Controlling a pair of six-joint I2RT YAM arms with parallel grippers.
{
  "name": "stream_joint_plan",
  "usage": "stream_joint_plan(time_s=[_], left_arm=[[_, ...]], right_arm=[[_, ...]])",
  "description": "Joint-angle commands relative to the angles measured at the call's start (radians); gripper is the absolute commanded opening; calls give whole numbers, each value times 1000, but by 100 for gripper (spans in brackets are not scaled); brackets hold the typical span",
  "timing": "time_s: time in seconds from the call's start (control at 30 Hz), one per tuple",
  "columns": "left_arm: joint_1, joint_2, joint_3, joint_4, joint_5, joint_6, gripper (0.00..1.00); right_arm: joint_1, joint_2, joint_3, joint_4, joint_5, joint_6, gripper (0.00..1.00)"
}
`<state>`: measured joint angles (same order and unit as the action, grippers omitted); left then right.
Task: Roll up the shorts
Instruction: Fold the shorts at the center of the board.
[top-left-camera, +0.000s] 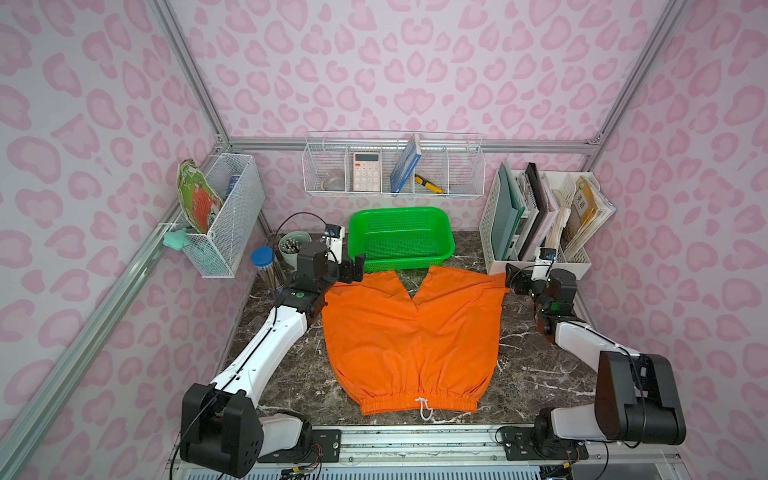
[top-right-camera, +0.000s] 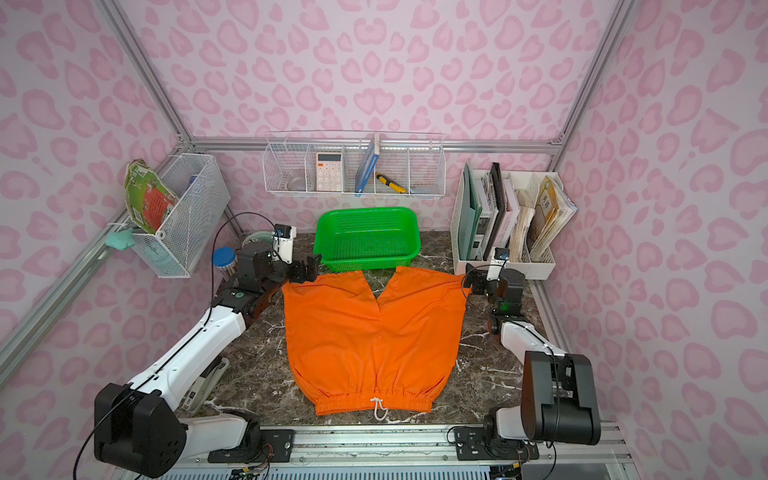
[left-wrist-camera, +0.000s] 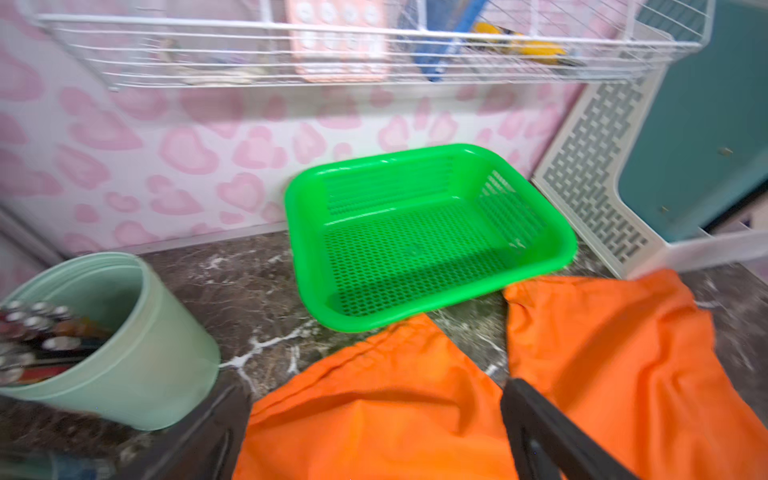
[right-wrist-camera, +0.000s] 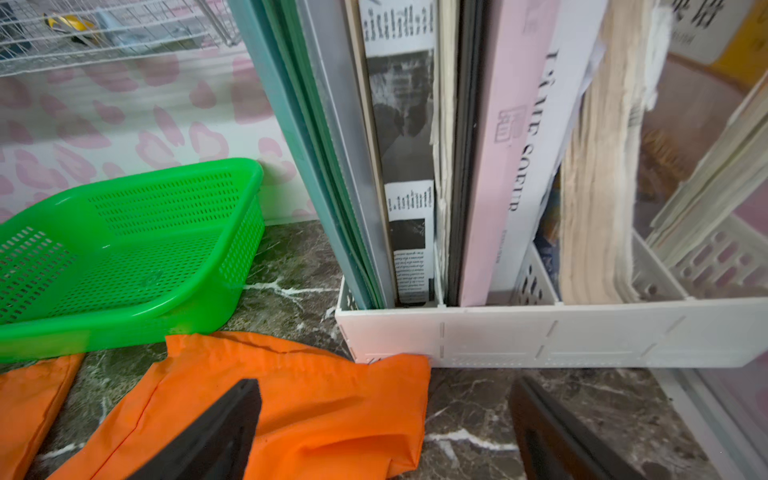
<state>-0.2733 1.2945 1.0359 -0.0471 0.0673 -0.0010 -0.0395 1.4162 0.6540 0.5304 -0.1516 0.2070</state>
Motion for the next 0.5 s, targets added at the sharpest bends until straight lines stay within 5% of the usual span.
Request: stream_joint_plan(time_s=[0.0,0.23,0.47], left_arm=[[-96,-12,31,-176,0,19,99],[-347,31,34,-238,17,-78,99],[-544,222,87,-202,40,-165,99]], right_arm=[[-2,27,57,-214,-55,79,95],[-8,160,149,-398,-152,150,90],[-1,212,150,-423,-143,185,86]])
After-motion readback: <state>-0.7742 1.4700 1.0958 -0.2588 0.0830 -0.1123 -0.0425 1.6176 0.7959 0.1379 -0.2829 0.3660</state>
